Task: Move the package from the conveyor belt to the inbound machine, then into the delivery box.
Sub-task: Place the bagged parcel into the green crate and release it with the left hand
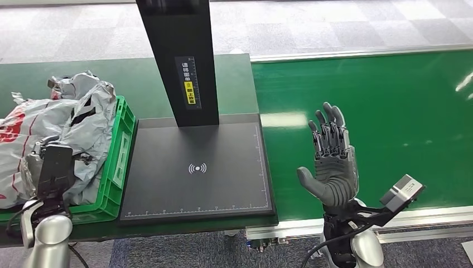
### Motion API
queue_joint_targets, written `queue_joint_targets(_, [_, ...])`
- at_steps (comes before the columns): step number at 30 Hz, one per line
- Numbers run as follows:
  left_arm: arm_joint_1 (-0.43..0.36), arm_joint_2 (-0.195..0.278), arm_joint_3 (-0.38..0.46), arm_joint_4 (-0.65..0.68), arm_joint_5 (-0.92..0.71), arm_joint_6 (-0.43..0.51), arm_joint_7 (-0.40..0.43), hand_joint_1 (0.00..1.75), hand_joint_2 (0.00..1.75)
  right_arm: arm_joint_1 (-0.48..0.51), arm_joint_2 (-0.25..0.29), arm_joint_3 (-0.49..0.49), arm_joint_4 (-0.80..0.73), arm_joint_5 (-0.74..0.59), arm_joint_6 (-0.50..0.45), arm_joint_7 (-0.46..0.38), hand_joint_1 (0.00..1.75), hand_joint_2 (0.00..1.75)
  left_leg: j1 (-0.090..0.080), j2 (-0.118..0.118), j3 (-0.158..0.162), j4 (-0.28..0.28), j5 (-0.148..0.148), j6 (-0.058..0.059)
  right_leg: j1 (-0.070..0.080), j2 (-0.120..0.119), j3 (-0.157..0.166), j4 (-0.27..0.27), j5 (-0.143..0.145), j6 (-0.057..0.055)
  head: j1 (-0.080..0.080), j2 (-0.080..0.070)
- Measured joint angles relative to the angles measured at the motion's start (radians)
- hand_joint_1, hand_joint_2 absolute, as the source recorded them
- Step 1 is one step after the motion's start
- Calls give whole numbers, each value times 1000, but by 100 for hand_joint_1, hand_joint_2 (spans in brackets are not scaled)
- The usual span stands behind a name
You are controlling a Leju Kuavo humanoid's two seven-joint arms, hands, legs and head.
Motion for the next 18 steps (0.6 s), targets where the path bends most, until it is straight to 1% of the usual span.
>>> queue_joint_targets(9, [7,5,-10,-11,44,6,-12,0,175,-1,0,0,0,4,-3,7,0,175,0,0,0,0,0,0,0,0,0,0,0,0,0,0])
queue_joint_targets(12, [38,5,-16,-68,99,43,-64,0,175,7,0,0,0,6,-8,6,0,175,0,0,0,0,0,0,0,0,-1,0,0,0,0,0])
queue_joint_targets(18, [138,-12,-28,-296,263,146,-215,0,175,38,0,-1,-6,9,-17,-8,0,175,0,1,-1,0,-1,0,0,0,-1,0,-1,-1,0,0])
